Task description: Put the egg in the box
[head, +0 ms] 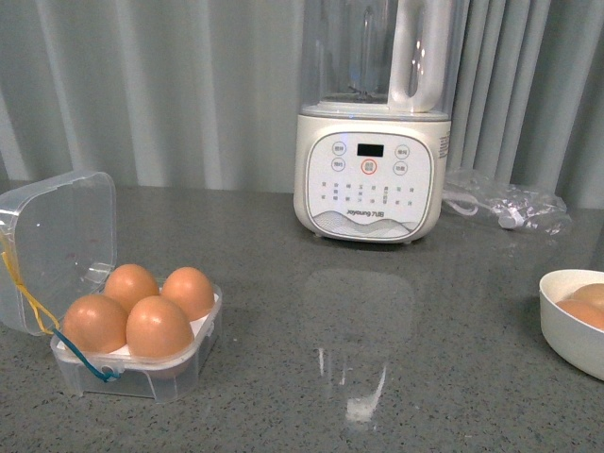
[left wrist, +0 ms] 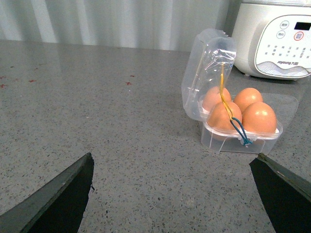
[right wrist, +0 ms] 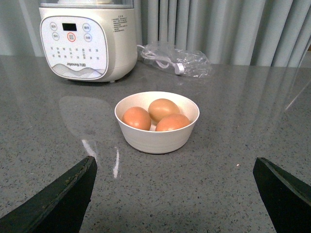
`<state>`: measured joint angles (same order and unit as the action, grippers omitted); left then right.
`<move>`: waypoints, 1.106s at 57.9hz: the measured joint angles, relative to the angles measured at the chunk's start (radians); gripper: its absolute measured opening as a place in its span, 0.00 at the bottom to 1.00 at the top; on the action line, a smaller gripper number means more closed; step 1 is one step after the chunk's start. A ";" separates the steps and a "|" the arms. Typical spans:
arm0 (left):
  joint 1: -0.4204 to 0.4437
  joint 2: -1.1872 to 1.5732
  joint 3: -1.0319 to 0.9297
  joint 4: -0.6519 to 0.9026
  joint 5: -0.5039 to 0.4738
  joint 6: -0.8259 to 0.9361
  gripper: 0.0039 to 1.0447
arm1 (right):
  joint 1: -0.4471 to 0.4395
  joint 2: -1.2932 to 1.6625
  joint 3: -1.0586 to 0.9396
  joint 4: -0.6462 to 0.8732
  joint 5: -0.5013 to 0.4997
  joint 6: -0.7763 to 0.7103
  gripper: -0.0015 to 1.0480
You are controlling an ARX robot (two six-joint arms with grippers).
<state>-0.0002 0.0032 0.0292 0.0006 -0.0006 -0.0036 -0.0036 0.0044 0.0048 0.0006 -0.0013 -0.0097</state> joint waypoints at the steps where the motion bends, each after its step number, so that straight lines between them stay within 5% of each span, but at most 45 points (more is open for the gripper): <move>1: 0.000 0.000 0.000 0.000 0.000 0.000 0.94 | 0.000 0.000 0.000 0.000 0.000 0.000 0.93; 8: -0.125 0.183 0.088 -0.255 -0.416 -0.012 0.94 | 0.000 0.000 0.000 0.000 0.000 0.000 0.93; 15: -0.117 0.238 0.098 -0.208 -0.465 0.002 0.94 | 0.000 0.000 0.000 0.000 0.000 0.000 0.93; 24: -0.041 0.343 0.125 -0.069 -0.373 0.024 0.94 | 0.000 0.000 0.000 0.000 0.000 0.000 0.93; 45: 0.269 0.809 0.389 0.181 0.037 -0.014 0.94 | 0.000 0.000 0.000 0.000 0.000 0.000 0.93; 64: 0.260 1.150 0.621 0.217 0.187 -0.169 0.94 | 0.000 0.000 0.000 0.000 0.000 0.000 0.93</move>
<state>0.2600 1.1534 0.6506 0.2172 0.1860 -0.1722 -0.0036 0.0040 0.0048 0.0002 -0.0010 -0.0097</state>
